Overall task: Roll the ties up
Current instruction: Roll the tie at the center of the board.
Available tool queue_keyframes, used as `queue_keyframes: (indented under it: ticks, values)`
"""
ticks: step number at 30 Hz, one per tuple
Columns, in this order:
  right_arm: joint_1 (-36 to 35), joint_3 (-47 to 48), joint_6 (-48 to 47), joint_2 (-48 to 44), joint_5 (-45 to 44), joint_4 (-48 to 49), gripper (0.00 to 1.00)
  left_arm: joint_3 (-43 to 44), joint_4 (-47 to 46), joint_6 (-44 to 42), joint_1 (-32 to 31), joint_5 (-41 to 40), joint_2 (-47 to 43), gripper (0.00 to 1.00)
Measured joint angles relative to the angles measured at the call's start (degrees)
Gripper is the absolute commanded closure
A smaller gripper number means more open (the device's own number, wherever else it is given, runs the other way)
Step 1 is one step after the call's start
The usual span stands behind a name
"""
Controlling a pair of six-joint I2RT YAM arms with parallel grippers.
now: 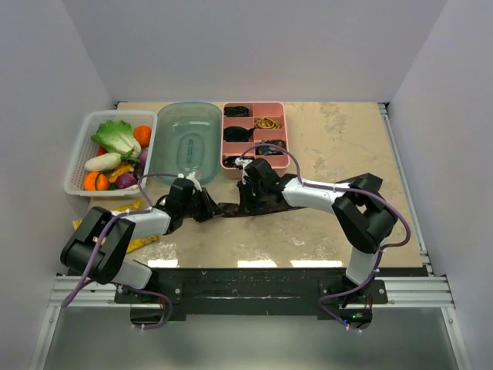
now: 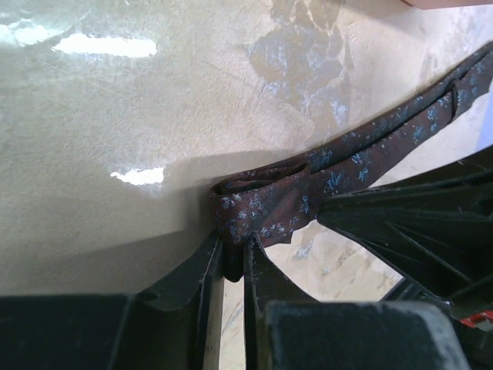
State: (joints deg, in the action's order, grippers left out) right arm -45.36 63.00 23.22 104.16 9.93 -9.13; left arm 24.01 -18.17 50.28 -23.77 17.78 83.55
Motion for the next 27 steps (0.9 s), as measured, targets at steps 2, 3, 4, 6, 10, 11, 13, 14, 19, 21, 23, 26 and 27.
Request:
queue_keyframes:
  ticks: [2, 3, 4, 6, 10, 11, 13, 14, 19, 21, 23, 26, 27]
  values:
    - [-0.02, 0.39, -0.31, -0.28, 0.00, -0.92, 1.00, 1.01, 2.62, -1.70, 0.02, -0.57, -0.39, 1.00]
    - [-0.02, 0.74, -0.42, -0.28, -0.02, -1.31, 1.00, 1.62, 4.07, -2.64, 0.02, -0.83, -0.57, 1.00]
    - [-0.02, 1.11, -0.57, -0.28, -0.04, -1.57, 1.00, 2.29, 5.60, -3.56, 0.02, -1.11, -0.66, 1.00]
    - [-0.04, 1.60, -0.87, -0.28, -0.04, -1.79, 1.00, 3.93, 8.63, -5.38, 0.02, -1.60, -0.66, 1.00]
    - [-0.07, 1.70, -1.22, -0.28, 0.09, -1.90, 1.00, 7.26, 14.43, -8.94, 0.02, -3.06, -0.66, 1.00]
    - [-0.07, 1.79, -1.25, -0.28, 0.09, -2.10, 1.00, 8.09, 15.85, -9.64, 0.02, -3.43, -0.66, 1.00]
    - [-0.11, 2.16, -1.27, -0.28, 0.11, -2.27, 1.00, 9.51, 18.36, -10.97, 0.02, -4.37, -0.66, 1.00]
    - [-0.11, 2.54, -1.29, -0.28, 0.13, -2.45, 1.00, 10.29, 19.74, -11.63, 0.02, -4.85, -0.68, 1.00]
    - [-0.20, 5.07, -1.27, 0.13, 0.33, -2.38, 1.00, 13.09, 24.39, -14.05, 0.00, -6.62, -0.74, 1.00]
    - [-0.33, 6.10, -1.27, 0.94, 0.42, -1.95, 1.00, 13.86, 25.73, -14.60, 0.00, -6.91, -0.74, 1.00]
    - [-0.52, 6.82, -1.27, 2.03, 0.61, -1.81, 1.00, 14.43, 26.86, -15.02, 0.00, -6.99, -0.74, 1.00]
    - [-0.85, 7.17, -1.27, 3.72, 1.11, -1.79, 1.00, 15.21, 28.00, -15.43, -0.04, -7.10, -0.76, 1.00]
    - [-0.90, 7.17, -1.27, 4.22, 1.31, -1.79, 1.00, 15.32, 28.17, -15.45, -0.04, -7.10, -0.79, 1.00]
